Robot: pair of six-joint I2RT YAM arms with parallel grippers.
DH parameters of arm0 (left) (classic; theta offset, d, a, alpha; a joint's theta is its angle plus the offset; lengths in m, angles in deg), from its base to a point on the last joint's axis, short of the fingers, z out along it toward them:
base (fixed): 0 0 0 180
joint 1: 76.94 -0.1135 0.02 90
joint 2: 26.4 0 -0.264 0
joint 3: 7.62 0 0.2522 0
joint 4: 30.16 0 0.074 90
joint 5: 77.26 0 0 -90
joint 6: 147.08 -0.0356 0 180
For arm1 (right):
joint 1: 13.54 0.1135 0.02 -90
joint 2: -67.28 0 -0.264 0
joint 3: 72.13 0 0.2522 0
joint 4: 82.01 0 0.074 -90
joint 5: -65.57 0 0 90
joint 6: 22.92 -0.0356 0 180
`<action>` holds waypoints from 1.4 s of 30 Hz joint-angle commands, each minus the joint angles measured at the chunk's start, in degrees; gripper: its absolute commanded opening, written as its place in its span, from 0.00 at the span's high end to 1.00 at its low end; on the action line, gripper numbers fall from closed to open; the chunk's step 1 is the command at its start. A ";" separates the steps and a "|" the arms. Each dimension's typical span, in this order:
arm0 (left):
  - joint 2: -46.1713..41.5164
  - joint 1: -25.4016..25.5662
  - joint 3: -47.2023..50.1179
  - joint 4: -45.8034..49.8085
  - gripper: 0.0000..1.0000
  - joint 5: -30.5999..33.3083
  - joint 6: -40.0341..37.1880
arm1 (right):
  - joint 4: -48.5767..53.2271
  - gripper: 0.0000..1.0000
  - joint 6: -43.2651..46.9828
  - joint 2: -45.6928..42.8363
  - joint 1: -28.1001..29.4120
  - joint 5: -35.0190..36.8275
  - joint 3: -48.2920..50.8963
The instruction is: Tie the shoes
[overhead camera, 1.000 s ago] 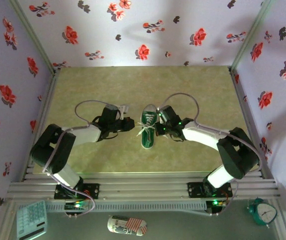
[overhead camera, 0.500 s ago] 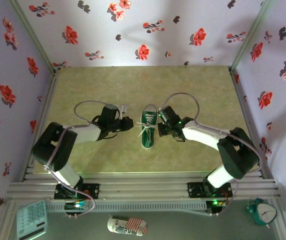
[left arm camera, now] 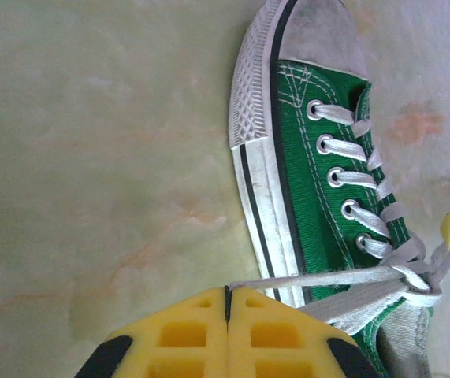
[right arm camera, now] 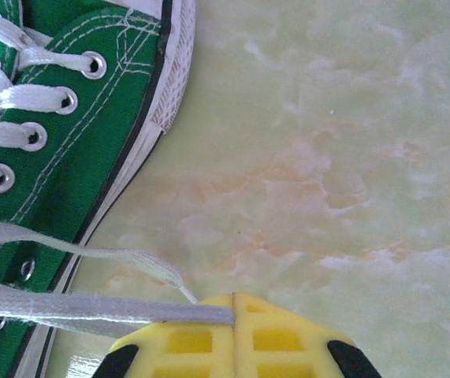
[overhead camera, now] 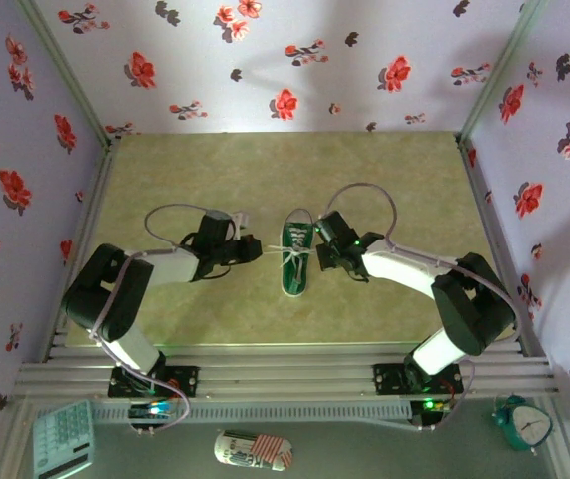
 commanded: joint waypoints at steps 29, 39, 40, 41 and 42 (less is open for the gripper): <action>-7.48 0.81 1.12 0.11 0.50 -4.49 -6.92 | -2.89 1.00 2.05 -1.67 -0.18 -7.91 1.00; -5.45 2.55 -9.19 17.30 0.37 -1.72 -18.32 | -3.00 1.00 2.44 -1.30 -0.19 -8.83 0.78; -4.59 3.25 -10.88 20.11 0.38 -2.34 -21.94 | -2.99 1.00 2.61 -1.32 -0.18 -9.20 0.74; -4.14 3.75 -11.95 22.01 0.38 -3.00 -25.27 | -2.98 1.00 2.94 -1.23 -0.22 -9.58 0.67; -3.81 4.05 -12.27 22.69 0.38 -3.97 -28.72 | -2.92 1.00 3.14 -1.28 -0.19 -9.82 0.57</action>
